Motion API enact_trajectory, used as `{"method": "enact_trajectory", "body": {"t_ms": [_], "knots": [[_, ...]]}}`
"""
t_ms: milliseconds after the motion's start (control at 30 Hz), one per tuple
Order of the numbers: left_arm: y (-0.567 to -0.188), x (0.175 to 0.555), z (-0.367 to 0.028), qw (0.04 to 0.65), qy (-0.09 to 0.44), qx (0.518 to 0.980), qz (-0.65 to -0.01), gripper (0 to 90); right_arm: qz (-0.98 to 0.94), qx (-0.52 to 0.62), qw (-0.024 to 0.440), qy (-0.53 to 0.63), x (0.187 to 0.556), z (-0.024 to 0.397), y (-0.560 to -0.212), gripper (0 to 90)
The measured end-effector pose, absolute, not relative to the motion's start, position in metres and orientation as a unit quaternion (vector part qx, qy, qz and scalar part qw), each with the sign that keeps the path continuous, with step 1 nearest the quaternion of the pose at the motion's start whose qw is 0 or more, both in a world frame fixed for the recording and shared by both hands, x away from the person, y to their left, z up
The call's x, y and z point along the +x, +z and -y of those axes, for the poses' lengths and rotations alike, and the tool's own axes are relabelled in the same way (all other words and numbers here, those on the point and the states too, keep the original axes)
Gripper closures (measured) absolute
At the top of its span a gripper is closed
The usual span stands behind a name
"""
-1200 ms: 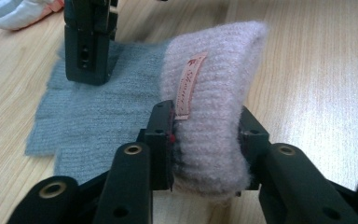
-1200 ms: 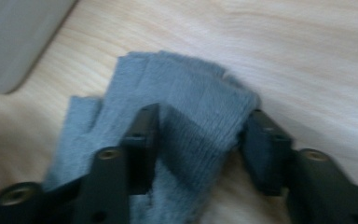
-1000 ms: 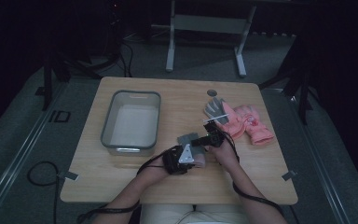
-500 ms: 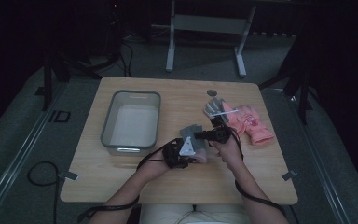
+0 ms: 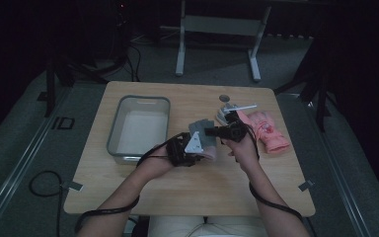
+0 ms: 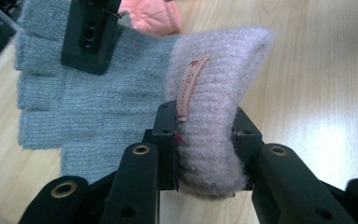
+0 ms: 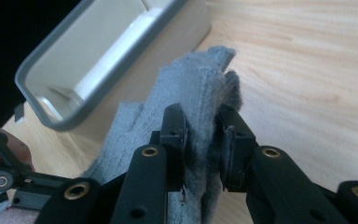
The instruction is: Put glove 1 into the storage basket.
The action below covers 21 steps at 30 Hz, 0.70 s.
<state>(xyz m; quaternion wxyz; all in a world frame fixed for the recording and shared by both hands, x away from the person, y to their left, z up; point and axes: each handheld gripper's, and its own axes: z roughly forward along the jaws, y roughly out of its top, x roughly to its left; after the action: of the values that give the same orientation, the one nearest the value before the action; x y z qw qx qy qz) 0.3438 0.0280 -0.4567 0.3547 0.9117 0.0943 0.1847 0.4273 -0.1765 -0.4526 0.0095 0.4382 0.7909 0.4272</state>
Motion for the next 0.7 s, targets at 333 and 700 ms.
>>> {"method": "enact_trajectory", "body": {"t_ms": [333, 700], "knots": [[-0.436, 0.353, -0.055, 0.341, 0.203, 0.913, -0.093, 69.2, -0.795, 0.423, 0.014, 0.435, 0.440, 0.149, -0.434, 74.5], [-0.423, 0.361, -0.096, 0.322, 0.220, 0.916, -0.096, 69.0, -0.801, 0.401, 0.019, 0.444, 0.452, 0.101, -0.420, 74.5]]}}
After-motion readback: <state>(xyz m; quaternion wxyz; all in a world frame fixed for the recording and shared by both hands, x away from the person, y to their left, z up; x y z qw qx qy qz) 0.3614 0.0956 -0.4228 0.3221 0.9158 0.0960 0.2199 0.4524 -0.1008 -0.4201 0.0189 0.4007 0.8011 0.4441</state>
